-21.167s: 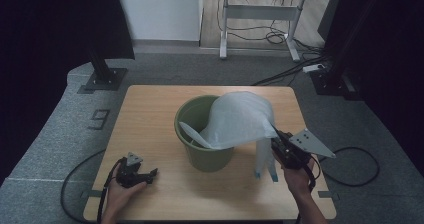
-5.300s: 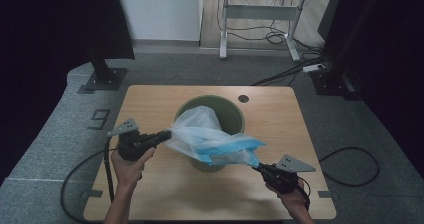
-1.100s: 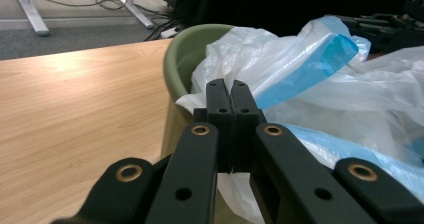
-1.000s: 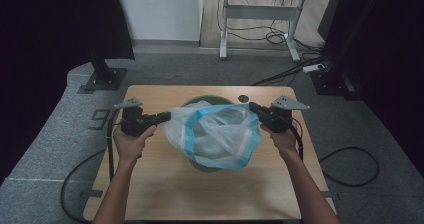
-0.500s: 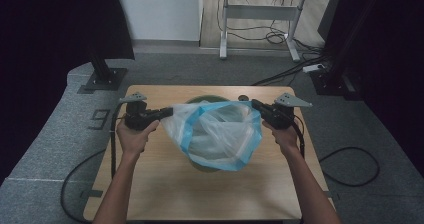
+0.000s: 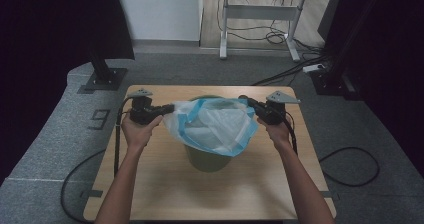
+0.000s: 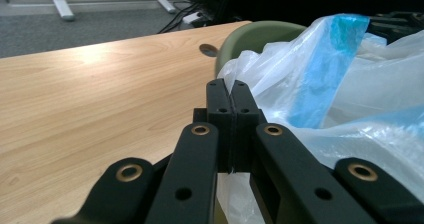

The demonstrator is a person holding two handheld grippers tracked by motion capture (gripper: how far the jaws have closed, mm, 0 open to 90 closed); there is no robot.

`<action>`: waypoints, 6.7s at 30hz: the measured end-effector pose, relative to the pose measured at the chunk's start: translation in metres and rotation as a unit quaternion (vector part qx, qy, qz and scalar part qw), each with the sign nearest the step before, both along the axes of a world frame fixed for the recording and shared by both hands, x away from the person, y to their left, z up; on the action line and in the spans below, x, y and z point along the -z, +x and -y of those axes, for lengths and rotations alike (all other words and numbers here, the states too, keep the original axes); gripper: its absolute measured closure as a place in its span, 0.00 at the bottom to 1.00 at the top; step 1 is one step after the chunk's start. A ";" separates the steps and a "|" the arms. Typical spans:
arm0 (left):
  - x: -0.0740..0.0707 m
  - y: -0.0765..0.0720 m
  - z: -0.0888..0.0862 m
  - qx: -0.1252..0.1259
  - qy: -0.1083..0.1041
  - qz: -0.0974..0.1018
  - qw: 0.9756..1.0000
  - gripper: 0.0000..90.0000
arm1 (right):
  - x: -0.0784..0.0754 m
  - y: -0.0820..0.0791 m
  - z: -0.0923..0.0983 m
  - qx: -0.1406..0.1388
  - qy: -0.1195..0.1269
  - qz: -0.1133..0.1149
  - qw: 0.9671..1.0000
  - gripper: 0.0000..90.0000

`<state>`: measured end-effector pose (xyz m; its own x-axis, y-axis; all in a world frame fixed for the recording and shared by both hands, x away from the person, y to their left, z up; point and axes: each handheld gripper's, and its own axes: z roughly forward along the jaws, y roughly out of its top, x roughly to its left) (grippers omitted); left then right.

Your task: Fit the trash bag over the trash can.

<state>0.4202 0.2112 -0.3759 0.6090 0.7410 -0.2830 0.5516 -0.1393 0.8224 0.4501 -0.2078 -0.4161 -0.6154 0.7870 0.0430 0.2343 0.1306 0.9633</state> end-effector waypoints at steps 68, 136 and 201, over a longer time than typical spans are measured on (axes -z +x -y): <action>0.051 0.015 -0.005 -0.013 0.000 -0.083 0.996 0.99 | 0.027 0.012 -0.014 0.032 -0.042 -0.079 0.995 0.82; 0.046 0.006 -0.005 -0.014 -0.001 -0.069 0.998 0.98 | -0.045 -0.061 -0.050 -0.045 -0.036 0.001 0.998 0.99; 0.080 -0.002 -0.002 0.002 0.016 -0.111 0.994 0.99 | 0.093 -0.142 -0.034 -0.157 -0.032 -0.089 0.983 0.99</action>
<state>0.4178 0.2132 -0.4554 0.5365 0.7493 -0.3881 0.7189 -0.1651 0.6752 0.3083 -0.1743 -0.5094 -0.8158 0.5639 0.1287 0.3368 0.2822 0.8983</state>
